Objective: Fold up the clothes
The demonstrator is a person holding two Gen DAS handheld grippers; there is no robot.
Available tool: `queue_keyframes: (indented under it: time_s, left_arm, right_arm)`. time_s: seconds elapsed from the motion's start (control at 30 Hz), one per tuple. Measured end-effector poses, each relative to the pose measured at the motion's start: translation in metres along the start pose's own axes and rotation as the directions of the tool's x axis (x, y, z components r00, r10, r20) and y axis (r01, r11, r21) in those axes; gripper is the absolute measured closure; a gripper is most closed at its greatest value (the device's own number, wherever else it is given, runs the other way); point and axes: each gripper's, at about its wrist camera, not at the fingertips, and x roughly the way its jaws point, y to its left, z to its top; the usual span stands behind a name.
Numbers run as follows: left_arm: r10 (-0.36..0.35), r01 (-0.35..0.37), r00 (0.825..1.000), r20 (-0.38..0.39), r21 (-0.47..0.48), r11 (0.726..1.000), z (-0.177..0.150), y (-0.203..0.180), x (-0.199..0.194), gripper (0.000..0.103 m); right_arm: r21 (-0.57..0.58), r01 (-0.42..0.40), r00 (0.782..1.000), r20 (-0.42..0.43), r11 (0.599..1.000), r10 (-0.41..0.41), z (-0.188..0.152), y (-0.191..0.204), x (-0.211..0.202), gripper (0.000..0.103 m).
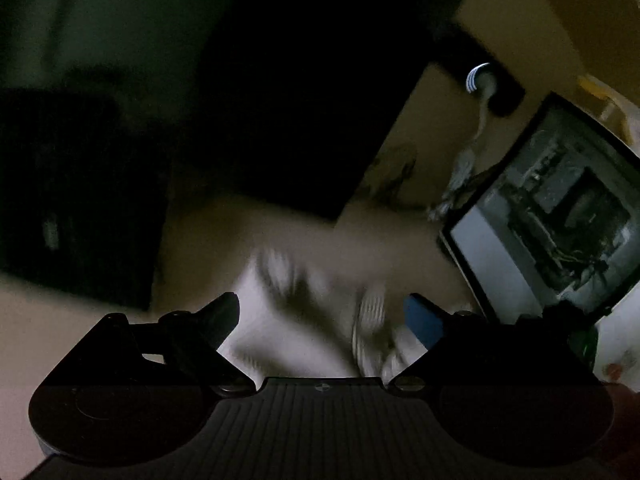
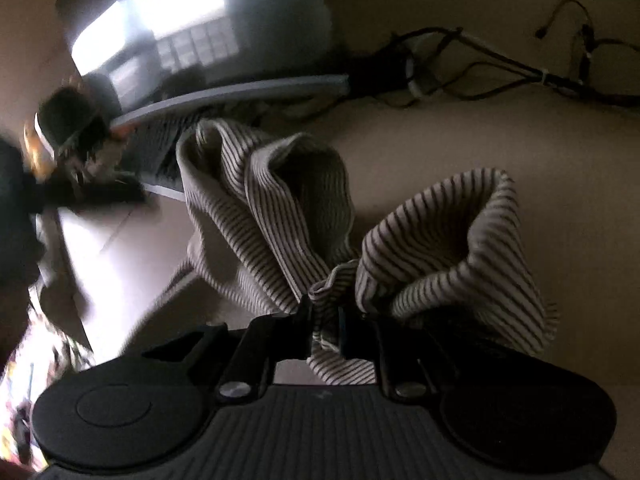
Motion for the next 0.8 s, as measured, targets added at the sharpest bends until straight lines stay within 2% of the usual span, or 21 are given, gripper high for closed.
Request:
queue_keyframes:
  time_s: [0.07, 0.17, 0.27, 0.3, 0.43, 0.53, 0.57, 0.6, 0.63, 0.67, 0.7, 0.73, 0.8]
  left_arm:
    - [0.024, -0.024, 0.999, 0.027, 0.005, 1.000, 0.011, -0.010, 0.004, 0.009]
    - [0.023, -0.023, 1.000, 0.020, 0.015, 1.000, 0.010, -0.020, 0.025, 0.009]
    - [0.124, -0.129, 0.991, 0.048, 0.107, 0.986, 0.015, -0.038, 0.046, 0.009]
    - [0.139, -0.142, 0.990, 0.037, 0.110, 0.984, 0.019, -0.039, 0.049, 0.009]
    - [0.126, -0.120, 0.990, -0.057, 0.097, 0.988, 0.030, -0.033, 0.069, 0.008]
    - [0.156, -0.145, 0.980, -0.123, 0.096, 0.985, 0.028, -0.028, 0.084, 0.011]
    - [0.146, -0.135, 0.981, -0.127, 0.095, 0.986, 0.024, -0.028, 0.085, 0.017]
    - [0.114, -0.103, 0.985, -0.129, 0.088, 0.991, 0.016, -0.027, 0.083, 0.036]
    - [0.083, -0.073, 0.988, -0.130, 0.080, 0.994, 0.009, -0.027, 0.082, 0.047]
    - [0.069, -0.058, 0.987, -0.142, 0.075, 0.995, 0.000, -0.025, 0.083, 0.048]
    - [0.079, -0.068, 0.983, -0.168, 0.071, 0.995, -0.011, -0.023, 0.084, 0.058]
    - [0.093, -0.082, 0.976, -0.198, 0.063, 0.995, -0.022, -0.020, 0.086, 0.063]
    - [0.092, -0.095, 0.964, -0.250, -0.001, 0.995, -0.043, -0.011, 0.085, 0.065]
  right_arm:
    - [-0.030, 0.019, 1.000, 0.012, 0.999, -0.019, -0.007, 0.006, 0.000, 0.092]
    - [-0.108, 0.045, 0.998, 0.045, 0.993, -0.040, -0.016, 0.013, 0.002, 0.092]
    - [-0.204, 0.074, 0.995, 0.073, 0.976, -0.061, -0.023, 0.021, 0.002, 0.092]
    - [-0.211, 0.082, 0.995, 0.069, 0.974, -0.069, -0.023, 0.023, 0.000, 0.092]
    - [-0.229, 0.074, 0.997, 0.041, 0.971, -0.066, -0.015, 0.031, -0.008, 0.091]
    - [-0.267, 0.099, 0.995, 0.047, 0.959, -0.090, -0.016, 0.039, -0.008, 0.091]
    - [-0.263, 0.106, 0.994, 0.050, 0.959, -0.096, -0.017, 0.040, -0.008, 0.091]
    - [-0.246, 0.109, 0.994, 0.053, 0.963, -0.099, -0.019, 0.039, -0.006, 0.091]
    - [-0.229, 0.113, 0.993, 0.056, 0.967, -0.102, -0.021, 0.037, -0.005, 0.091]
    - [-0.212, 0.116, 0.993, 0.060, 0.970, -0.106, -0.023, 0.036, -0.004, 0.091]
    - [-0.195, 0.119, 0.992, 0.063, 0.974, -0.109, -0.024, 0.035, -0.003, 0.091]
    - [-0.189, 0.121, 0.992, 0.065, 0.975, -0.111, -0.026, 0.034, -0.003, 0.091]
    - [-0.195, 0.119, 0.992, 0.065, 0.974, -0.108, -0.031, 0.033, -0.006, 0.090]
